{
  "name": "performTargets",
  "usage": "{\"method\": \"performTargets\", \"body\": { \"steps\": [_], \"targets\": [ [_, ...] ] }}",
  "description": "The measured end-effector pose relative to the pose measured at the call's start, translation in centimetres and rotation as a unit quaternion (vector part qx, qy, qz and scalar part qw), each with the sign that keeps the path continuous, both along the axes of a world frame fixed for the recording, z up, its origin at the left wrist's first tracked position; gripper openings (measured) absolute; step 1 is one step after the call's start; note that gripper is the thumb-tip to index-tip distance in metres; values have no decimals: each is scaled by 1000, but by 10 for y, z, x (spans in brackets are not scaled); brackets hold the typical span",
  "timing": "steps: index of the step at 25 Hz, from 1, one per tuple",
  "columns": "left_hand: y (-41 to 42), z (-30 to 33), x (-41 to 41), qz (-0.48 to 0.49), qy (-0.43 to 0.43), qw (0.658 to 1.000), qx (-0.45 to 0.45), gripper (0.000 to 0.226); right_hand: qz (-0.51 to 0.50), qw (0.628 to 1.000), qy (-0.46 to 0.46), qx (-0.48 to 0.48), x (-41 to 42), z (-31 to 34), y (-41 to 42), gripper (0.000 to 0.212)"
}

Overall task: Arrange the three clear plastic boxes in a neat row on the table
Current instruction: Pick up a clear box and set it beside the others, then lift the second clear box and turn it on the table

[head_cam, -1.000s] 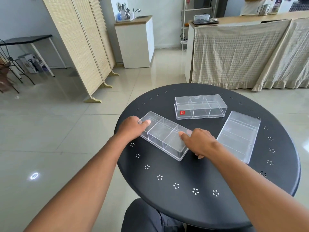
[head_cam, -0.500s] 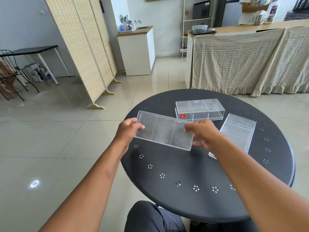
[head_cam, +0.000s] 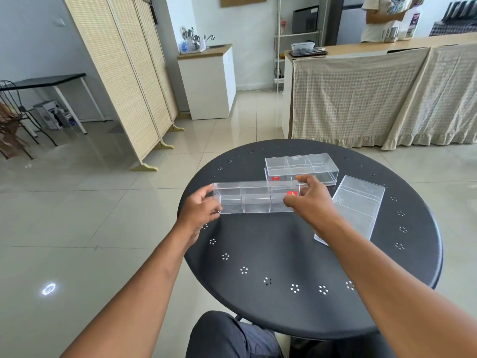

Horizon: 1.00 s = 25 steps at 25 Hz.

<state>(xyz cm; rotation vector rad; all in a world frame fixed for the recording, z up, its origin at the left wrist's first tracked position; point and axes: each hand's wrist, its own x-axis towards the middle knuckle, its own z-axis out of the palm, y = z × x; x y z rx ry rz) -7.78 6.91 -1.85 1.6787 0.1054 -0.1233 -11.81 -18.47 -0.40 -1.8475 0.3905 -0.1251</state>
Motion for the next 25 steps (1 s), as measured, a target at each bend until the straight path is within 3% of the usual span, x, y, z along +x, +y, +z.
{"method": "performTargets", "body": {
  "steps": [3,6,7,11,14,17,19,21,25],
  "targets": [
    [1,-5,0,31,17,998,-50,45,-27,1000,0,10,-3,2,9,47],
    [1,-16,-2,60,-10,998,-33,24,-57,998,-10,-16,-7,-8,11,25],
    [1,-19,-3,62,-19,998,-26,22,-61,998,-9,-25,-8,-14,12,25],
    [3,-32,-8,68,-11,998,7,54,-37,999,6,-29,-11,-39,11,36],
    [0,-36,-12,69,-18,997,42,60,-24,997,28,-66,-12,-37,11,37],
    [-4,-19,-7,70,-51,986,145,58,-9,991,33,-128,-7,-16,6,28],
    [-12,2,5,82,-97,969,214,52,-27,987,-4,-159,7,8,-12,42],
    [-24,22,25,87,-115,964,222,45,-54,983,-44,-169,29,33,-41,50],
    [-64,43,79,38,-63,977,200,32,-106,978,-26,-180,76,55,-109,26]
  ]
}}
